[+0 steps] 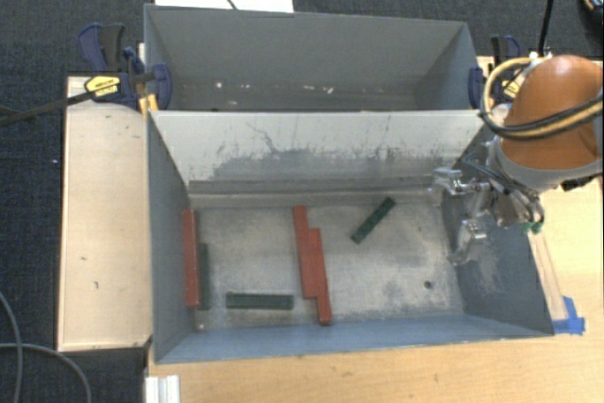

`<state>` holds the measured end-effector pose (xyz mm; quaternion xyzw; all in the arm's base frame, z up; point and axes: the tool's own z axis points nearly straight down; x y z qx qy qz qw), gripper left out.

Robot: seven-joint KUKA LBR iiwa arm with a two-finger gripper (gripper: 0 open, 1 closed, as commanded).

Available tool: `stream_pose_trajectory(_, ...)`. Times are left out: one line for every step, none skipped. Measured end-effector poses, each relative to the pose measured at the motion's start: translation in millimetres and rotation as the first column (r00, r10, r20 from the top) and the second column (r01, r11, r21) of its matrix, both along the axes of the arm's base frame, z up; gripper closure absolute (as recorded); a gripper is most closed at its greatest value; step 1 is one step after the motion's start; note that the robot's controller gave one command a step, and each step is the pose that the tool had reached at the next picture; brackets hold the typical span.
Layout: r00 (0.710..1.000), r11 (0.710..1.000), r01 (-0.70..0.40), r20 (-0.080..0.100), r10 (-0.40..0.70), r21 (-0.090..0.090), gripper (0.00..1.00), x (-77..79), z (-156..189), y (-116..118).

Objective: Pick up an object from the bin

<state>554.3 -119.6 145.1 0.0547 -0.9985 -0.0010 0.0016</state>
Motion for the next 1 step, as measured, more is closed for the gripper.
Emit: stream_pose_trajectory(0.963, 0.963, -0.269, 0.002, 0.269, 0.002, 0.00, 28.6, -69.6, 51.5)
